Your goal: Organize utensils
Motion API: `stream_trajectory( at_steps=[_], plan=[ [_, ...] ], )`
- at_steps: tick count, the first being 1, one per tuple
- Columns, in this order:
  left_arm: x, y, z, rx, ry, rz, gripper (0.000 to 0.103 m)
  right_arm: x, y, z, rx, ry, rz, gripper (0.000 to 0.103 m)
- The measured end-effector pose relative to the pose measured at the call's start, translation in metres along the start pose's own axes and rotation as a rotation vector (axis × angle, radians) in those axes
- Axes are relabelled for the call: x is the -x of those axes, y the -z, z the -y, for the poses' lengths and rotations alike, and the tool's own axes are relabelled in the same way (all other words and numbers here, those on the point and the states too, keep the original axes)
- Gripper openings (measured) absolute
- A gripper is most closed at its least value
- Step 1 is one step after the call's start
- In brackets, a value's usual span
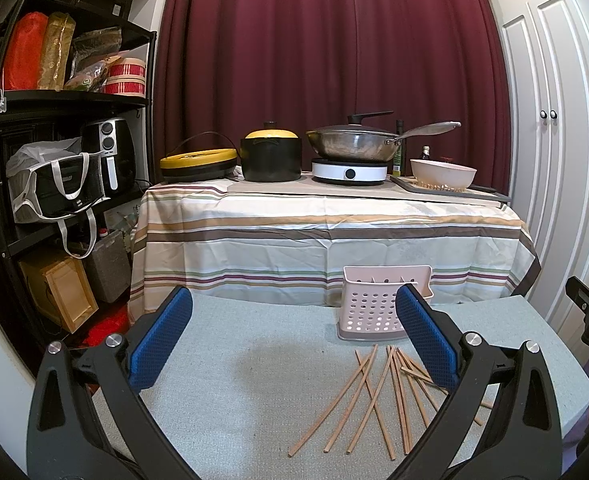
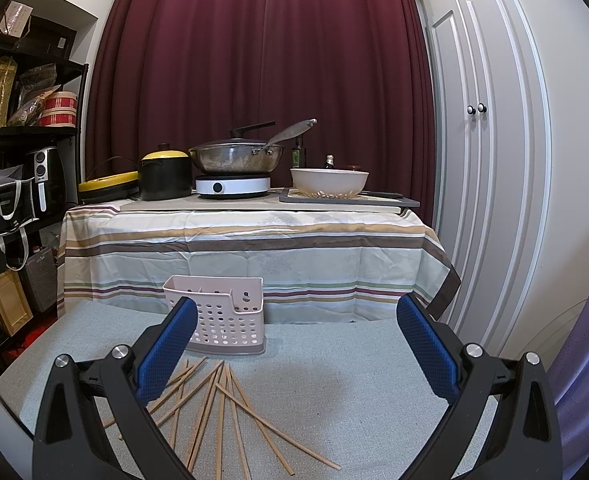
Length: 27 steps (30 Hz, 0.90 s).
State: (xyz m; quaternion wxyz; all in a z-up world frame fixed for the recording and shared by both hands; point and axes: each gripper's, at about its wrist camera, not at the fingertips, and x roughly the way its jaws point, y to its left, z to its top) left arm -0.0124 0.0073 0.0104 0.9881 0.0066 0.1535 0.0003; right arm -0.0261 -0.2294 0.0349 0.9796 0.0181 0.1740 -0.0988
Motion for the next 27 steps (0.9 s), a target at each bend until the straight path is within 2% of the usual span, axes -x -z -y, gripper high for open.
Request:
stream_trajectory(
  at_steps=[9,15,18,24,26,27],
  plan=[
    [0.000,0.000,-0.001,-0.005,0.002,-0.003,0.099,0.000,0.001,-0.001,0.000,-0.002,-0.003,0.097],
    [-0.017,0.016,-0.002,-0.019,0.010,-0.026,0.099,-0.013,0.013,0.000,-0.003,-0.012,-0.027,0.097],
    [-0.033,0.034,-0.003,-0.037,0.003,-0.057,0.099,-0.024,0.029,0.004,-0.018,-0.030,-0.054,0.097],
    [-0.077,0.087,-0.007,-0.065,0.029,-0.183,0.099,-0.059,0.070,0.012,-0.018,-0.051,-0.156,0.097],
    [-0.092,0.109,-0.009,-0.074,0.037,-0.236,0.095,-0.068,0.083,0.014,-0.025,-0.051,-0.186,0.097],
    [-0.100,0.122,-0.010,-0.076,0.043,-0.266,0.089,-0.073,0.091,0.015,-0.031,-0.055,-0.203,0.097]
  ],
)
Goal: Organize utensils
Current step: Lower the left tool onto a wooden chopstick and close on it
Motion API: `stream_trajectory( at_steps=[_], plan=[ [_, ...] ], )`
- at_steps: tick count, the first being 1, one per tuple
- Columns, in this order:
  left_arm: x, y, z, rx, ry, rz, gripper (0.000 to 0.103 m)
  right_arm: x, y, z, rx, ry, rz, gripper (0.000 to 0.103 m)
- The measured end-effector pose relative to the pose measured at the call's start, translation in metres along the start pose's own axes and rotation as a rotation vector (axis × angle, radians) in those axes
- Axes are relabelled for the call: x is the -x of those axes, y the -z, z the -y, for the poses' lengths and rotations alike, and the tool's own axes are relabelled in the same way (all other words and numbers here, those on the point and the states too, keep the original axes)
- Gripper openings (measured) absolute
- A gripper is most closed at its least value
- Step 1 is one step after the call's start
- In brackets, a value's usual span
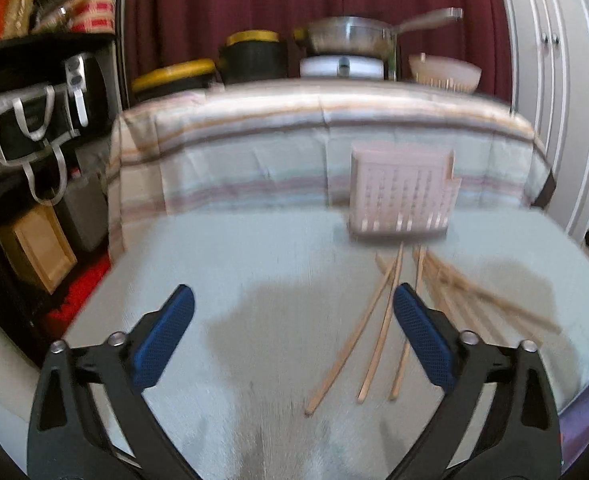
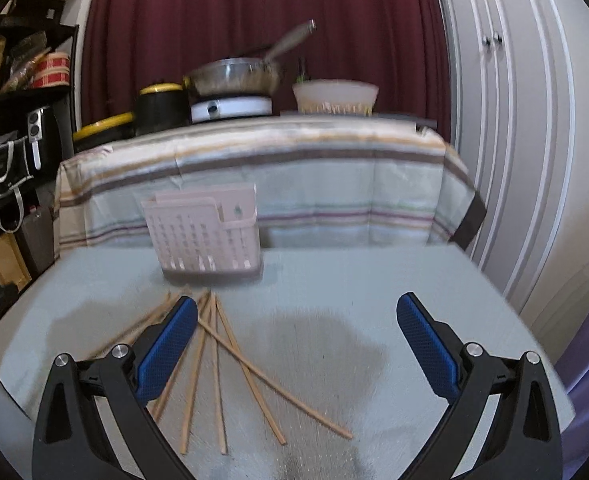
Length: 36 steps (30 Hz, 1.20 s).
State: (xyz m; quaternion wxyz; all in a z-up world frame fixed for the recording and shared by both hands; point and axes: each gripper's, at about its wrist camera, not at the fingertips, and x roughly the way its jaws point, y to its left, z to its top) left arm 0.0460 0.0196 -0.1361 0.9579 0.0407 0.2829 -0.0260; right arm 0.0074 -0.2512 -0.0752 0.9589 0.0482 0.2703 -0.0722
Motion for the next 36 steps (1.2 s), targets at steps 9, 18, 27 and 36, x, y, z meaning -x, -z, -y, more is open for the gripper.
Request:
stream_trajectory(
  at_steps=[9,18,27,36],
  plan=[
    [-0.052,0.064,-0.007,-0.035,0.076,-0.164,0.059,-0.035,0.038,0.002,-0.007,-0.022,-0.093,0.097],
    [-0.066,0.087,-0.004,-0.040,0.137,-0.198,0.038,-0.048,0.055,-0.006,0.007,-0.047,-0.129,0.097],
    [-0.065,0.087,0.005,-0.090,0.163,-0.169,0.017,-0.049,0.059,-0.007,0.005,-0.054,-0.138,0.097],
    [-0.058,0.089,0.007,-0.103,0.174,-0.147,0.007,-0.053,0.066,0.006,0.016,-0.051,-0.161,0.097]
  ],
)
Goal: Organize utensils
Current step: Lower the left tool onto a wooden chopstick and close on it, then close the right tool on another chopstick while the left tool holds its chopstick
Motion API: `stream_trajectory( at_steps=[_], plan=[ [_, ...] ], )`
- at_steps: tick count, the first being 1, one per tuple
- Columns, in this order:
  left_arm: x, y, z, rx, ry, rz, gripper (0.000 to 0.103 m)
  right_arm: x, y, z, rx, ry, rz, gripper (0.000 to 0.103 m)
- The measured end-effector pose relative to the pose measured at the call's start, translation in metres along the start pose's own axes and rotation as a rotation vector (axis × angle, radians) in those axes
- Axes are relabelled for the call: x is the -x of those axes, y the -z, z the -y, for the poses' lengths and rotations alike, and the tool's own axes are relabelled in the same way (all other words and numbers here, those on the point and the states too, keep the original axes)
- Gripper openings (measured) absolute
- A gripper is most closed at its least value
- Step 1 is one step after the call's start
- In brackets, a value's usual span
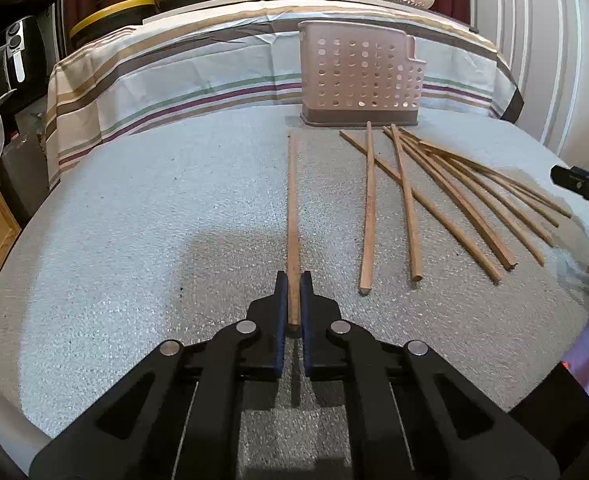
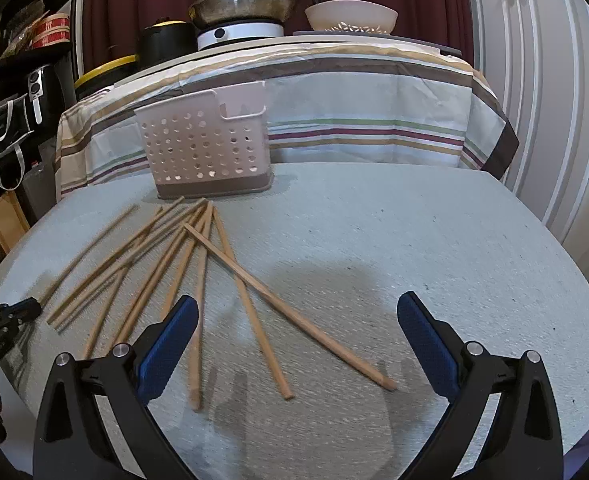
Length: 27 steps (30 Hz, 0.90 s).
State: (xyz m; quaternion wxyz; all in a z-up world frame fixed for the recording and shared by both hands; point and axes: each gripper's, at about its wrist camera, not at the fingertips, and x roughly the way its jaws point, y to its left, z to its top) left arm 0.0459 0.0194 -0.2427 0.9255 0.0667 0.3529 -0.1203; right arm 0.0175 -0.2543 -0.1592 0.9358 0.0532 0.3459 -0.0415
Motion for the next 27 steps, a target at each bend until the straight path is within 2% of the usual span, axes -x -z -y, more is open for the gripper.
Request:
stream_trajectory(
  at_steps=[6,9,11,12,13,15,21,27],
  plan=[
    [0.005,0.001,-0.001,0.005,-0.006,0.011,0.007,0.000,0.002,0.015,0.005,0.012,-0.011,0.097],
    [0.004,0.000,-0.001,0.007,-0.006,0.003,0.007,0.001,0.004,0.020,0.011,0.012,-0.017,0.093],
    [0.004,-0.001,-0.001,0.014,-0.004,0.003,0.007,0.000,0.006,0.022,0.018,0.005,-0.027,0.080],
    [0.004,-0.001,-0.001,0.014,-0.005,0.003,0.007,-0.002,0.008,0.023,0.023,0.001,-0.040,0.069],
    [0.004,-0.001,-0.001,0.014,-0.006,0.002,0.007,-0.003,0.010,0.024,0.026,-0.002,-0.052,0.062],
    [0.004,-0.001,-0.001,0.016,-0.007,0.002,0.007,-0.005,0.015,0.027,0.023,-0.010,-0.076,0.058],
    [0.004,-0.001,-0.001,0.020,-0.005,-0.002,0.007,-0.006,0.029,0.035,0.011,0.001,-0.101,0.055],
    [0.002,-0.001,-0.002,0.032,-0.003,-0.010,0.007,-0.005,0.035,0.032,0.028,-0.033,-0.094,0.051]
  ],
)
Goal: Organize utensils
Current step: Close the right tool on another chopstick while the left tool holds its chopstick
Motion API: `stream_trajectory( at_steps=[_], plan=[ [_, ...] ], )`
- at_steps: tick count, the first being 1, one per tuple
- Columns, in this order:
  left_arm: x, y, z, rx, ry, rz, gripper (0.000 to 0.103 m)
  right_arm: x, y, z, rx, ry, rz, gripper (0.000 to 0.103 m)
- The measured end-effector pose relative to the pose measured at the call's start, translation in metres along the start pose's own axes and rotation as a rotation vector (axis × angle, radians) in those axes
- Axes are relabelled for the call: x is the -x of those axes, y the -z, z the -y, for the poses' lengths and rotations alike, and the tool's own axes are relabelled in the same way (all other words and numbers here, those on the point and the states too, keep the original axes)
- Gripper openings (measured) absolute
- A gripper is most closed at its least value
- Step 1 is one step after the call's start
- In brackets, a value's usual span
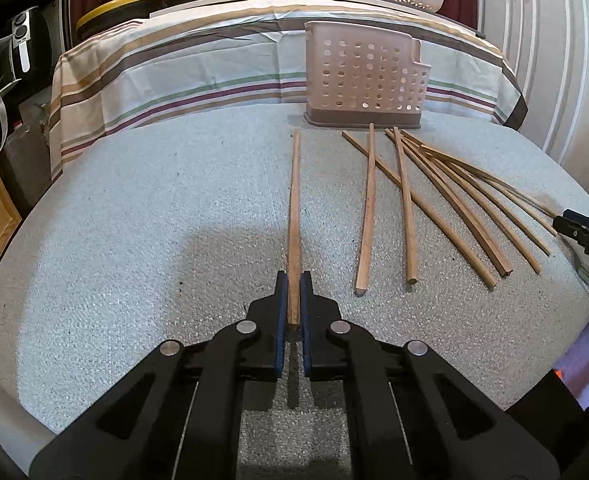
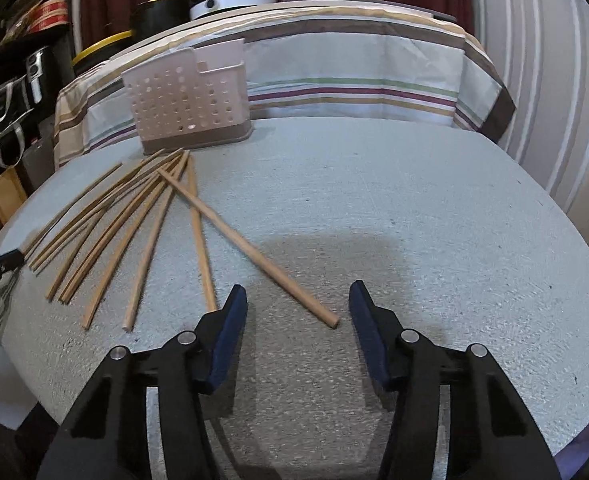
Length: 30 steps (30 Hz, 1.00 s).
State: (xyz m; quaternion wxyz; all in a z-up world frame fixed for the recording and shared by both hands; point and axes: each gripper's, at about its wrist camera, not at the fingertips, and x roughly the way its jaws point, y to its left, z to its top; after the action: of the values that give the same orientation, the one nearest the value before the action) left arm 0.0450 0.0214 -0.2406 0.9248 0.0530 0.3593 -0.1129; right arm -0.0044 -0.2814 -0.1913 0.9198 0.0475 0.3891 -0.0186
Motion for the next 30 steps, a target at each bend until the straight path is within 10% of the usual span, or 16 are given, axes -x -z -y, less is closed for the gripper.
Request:
stream_trajectory(
  at_steps=[15,30],
  plan=[
    [0.001,0.000,0.001,0.004,-0.005,0.001,0.007,0.005,0.009,-0.016,0.029,-0.089,0.048,0.016],
    [0.003,-0.001,0.004,0.008,-0.039,0.031,0.007,0.010,0.018,-0.032,0.099,-0.104,0.138,0.007]
  ],
)
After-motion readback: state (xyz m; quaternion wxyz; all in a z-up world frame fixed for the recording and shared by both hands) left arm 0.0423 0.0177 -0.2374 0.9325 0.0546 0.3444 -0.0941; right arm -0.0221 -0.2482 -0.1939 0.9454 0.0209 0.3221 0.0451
